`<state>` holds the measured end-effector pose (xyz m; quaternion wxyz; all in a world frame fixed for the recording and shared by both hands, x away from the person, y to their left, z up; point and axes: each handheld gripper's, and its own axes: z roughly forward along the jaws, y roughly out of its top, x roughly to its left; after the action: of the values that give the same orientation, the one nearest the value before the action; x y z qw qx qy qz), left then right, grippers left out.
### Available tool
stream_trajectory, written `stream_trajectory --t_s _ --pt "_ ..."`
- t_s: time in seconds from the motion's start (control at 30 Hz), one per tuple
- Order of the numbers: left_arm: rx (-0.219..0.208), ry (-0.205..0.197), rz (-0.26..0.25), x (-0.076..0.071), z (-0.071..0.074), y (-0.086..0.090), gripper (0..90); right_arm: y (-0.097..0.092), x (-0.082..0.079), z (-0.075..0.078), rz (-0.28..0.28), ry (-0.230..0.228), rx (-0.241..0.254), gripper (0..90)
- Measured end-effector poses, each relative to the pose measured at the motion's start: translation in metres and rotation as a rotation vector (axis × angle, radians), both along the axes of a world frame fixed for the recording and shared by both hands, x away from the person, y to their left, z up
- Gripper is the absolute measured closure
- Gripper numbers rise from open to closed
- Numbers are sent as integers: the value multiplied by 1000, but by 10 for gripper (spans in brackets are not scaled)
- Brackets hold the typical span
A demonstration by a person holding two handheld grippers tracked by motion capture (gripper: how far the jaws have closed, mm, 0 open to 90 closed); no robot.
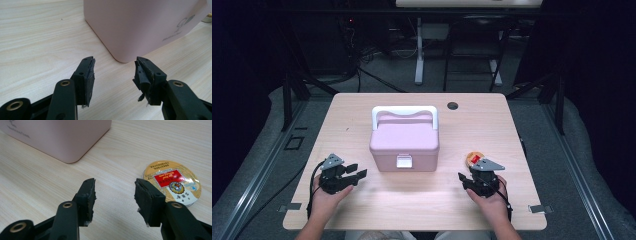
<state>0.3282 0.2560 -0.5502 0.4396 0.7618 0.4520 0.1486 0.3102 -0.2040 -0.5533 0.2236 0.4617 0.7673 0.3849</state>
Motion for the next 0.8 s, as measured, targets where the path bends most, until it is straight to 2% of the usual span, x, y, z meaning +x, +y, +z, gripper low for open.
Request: stream_trajectory --t_s 0.2,0.33,0.57,0.6,0.7,0.8 --pt "-6 -5 14 2 0 -1 507 1 2 2 -5 -13 -2 483" --pt "-6 -6 33 1 -1 1 517 0 3 3 -6 -7 7 549" --pt "-28 -17 62 -4 3 5 509 1 2 6 -23 -15 25 560" --pt "-52 -10 67 -4 4 6 501 0 1 6 -31 -29 39 548" --pt "-61 9 66 -2 4 6 506 1 3 6 -40 -23 58 540" --pt "-46 6 60 1 6 6 506 4 8 6 -22 -19 77 539"
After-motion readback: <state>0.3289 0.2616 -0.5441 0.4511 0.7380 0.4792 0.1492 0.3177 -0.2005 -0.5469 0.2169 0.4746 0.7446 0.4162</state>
